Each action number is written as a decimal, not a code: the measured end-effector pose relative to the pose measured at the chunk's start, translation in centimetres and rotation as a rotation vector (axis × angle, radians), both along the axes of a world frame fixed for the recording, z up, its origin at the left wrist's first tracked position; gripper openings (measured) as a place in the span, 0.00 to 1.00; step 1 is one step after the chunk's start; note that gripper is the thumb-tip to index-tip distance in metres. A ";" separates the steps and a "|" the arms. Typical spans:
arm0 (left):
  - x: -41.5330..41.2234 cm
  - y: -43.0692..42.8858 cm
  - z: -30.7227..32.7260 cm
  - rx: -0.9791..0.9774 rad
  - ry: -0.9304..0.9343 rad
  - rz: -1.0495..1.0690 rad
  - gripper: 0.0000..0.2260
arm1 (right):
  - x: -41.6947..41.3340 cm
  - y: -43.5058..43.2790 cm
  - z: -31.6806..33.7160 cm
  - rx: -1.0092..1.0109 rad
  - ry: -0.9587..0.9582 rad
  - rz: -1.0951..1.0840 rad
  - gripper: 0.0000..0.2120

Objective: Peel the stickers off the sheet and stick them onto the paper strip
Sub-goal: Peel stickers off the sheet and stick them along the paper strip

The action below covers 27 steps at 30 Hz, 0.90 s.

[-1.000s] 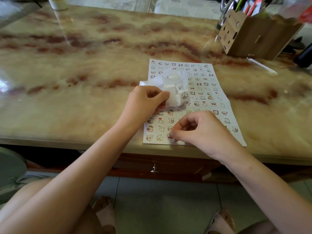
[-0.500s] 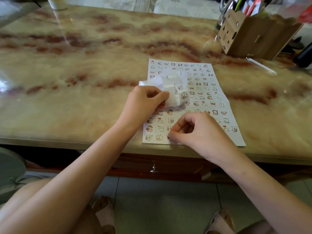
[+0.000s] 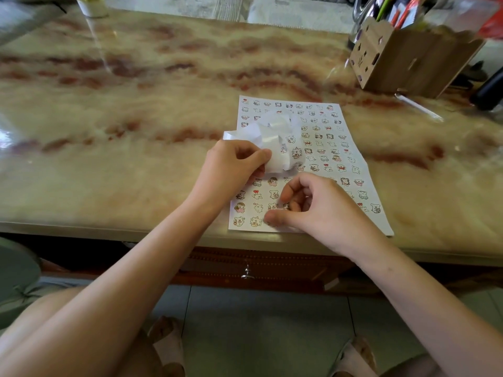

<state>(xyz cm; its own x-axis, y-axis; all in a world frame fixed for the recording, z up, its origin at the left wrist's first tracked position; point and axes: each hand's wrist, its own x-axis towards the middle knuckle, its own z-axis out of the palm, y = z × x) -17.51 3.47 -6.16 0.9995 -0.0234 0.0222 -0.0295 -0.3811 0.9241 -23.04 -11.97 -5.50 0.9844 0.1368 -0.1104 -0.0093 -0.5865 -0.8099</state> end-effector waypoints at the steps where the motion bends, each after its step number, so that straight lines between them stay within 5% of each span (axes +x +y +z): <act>1: 0.0 0.0 0.0 0.001 0.000 0.000 0.12 | -0.1 0.1 0.0 -0.032 -0.009 0.012 0.15; 6: 0.0 0.1 0.0 -0.010 0.007 -0.001 0.12 | 0.5 -0.6 0.2 0.027 0.057 0.016 0.10; 21: 0.0 0.0 -0.1 -0.043 0.019 -0.006 0.11 | 0.4 -0.1 0.7 -0.064 0.089 0.058 0.19; 27: 0.2 0.1 -0.2 -0.045 0.013 -0.003 0.11 | 0.8 -0.2 0.3 -0.015 0.058 0.019 0.11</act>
